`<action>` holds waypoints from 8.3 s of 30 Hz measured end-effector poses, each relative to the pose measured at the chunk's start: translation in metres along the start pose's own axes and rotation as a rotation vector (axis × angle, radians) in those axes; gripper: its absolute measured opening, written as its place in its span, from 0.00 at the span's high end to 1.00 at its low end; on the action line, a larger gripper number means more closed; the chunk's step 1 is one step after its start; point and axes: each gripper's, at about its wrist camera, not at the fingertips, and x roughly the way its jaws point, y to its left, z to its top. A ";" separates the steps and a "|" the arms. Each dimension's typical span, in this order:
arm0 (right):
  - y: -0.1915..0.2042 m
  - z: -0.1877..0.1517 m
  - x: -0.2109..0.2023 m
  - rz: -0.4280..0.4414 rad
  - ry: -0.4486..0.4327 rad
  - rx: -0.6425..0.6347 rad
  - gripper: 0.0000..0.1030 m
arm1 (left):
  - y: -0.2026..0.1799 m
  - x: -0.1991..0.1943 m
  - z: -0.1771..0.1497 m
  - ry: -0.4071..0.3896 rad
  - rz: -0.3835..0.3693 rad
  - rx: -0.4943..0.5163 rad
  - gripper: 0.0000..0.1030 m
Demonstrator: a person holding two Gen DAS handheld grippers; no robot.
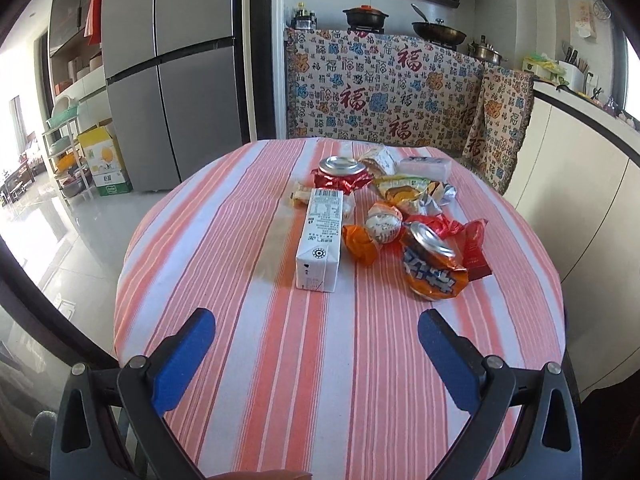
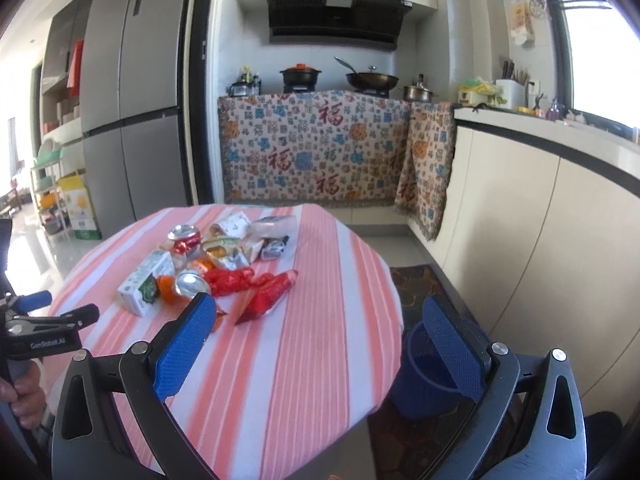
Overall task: Collect trash
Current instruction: 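Move both tools toward the table, left to the milk carton, right to the red wrapper, then close left tool on the white milk carton while right tool grasps the red wrapper, then carry both items to the blue wastebasket and open both tools to drop them, then return both tools to the table, right tool toward the crushed orange can, then grasp the crushed orange can with right tool while left tool grasps the wrapped bread roll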
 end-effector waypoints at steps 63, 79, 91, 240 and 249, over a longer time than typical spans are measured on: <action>0.005 0.016 0.242 0.334 0.622 -0.072 0.82 | 0.027 0.111 0.064 0.188 -0.144 0.091 0.63; -0.069 0.057 0.185 0.347 0.457 0.031 0.85 | -0.036 0.022 0.110 0.022 -0.336 0.112 0.63; -0.245 0.046 0.186 0.110 0.463 0.180 0.85 | -0.258 0.055 0.133 0.115 -0.632 0.301 0.63; -0.011 -0.032 0.176 0.385 0.373 -0.105 0.44 | -0.044 0.104 0.018 0.203 -0.249 0.220 0.36; -0.005 -0.016 0.173 0.462 0.380 -0.188 0.21 | -0.062 0.124 0.028 0.250 -0.309 0.313 0.27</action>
